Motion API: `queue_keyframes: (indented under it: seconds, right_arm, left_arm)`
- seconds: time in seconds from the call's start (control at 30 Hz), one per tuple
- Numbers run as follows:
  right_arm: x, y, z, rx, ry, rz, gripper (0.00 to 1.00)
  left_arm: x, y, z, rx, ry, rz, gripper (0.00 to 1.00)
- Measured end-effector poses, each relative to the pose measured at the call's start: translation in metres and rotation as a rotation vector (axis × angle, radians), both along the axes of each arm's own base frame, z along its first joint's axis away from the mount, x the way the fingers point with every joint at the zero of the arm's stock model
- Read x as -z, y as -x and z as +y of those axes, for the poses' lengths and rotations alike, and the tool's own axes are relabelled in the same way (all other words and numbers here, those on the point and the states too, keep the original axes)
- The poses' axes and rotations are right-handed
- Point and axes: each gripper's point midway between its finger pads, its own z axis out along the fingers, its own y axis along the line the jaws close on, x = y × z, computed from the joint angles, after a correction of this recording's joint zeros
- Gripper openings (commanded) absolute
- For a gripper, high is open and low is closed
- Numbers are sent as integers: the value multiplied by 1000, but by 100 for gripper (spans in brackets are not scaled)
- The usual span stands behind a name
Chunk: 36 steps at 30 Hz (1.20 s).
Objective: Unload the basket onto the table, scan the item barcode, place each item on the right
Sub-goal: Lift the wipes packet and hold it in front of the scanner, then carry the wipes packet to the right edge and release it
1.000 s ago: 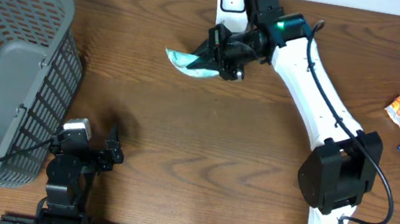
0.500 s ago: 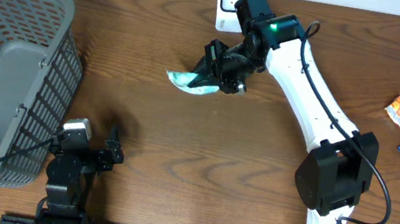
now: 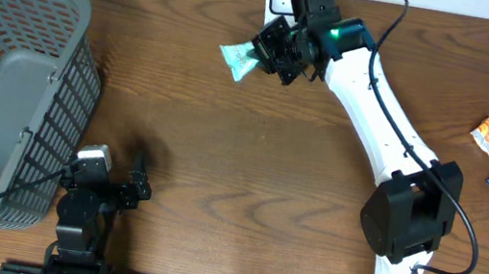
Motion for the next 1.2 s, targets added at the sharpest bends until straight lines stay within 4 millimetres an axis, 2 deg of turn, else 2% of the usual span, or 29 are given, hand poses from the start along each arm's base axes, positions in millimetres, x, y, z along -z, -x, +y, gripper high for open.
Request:
queue_keyframes:
  seconds: [0.13,0.3,0.4,0.5,0.6,0.73,0.8,0.87,1.07,1.2]
  right_arm:
    - [-7,-36,-18,241,34,-85,1]
    - [-48,-97,-41,489,34,-373,1]
    - [-72,-129,-46,592,-20,-539,1]
    - [-85,-161,-40,624,-81,-716,1]
    - [-72,-184,-35,611,-79,-848,1]
    - [-24,-203,-33,566,-12,-916,1]
    - [3,-208,-38,546,43,-899,1]
    - [20,-211,-47,532,91,-886,1]
    - [35,-217,-75,519,196,-864,1]
    - [42,-216,-75,494,219,-845,1]
  left_arm:
    - [0,0,0,0,0,0,98]
    - [0,0,0,0,0,0,98]
    - [0,0,0,0,0,0,98]
    - [0,0,0,0,0,0,98]
    - [0,0,0,0,0,0,98]
    - [0,0,0,0,0,0,98]
    - [0,0,0,0,0,0,98]
    - [0,0,0,0,0,0,98]
    - [0,0,0,0,0,0,98]
    - [0,0,0,0,0,0,98]
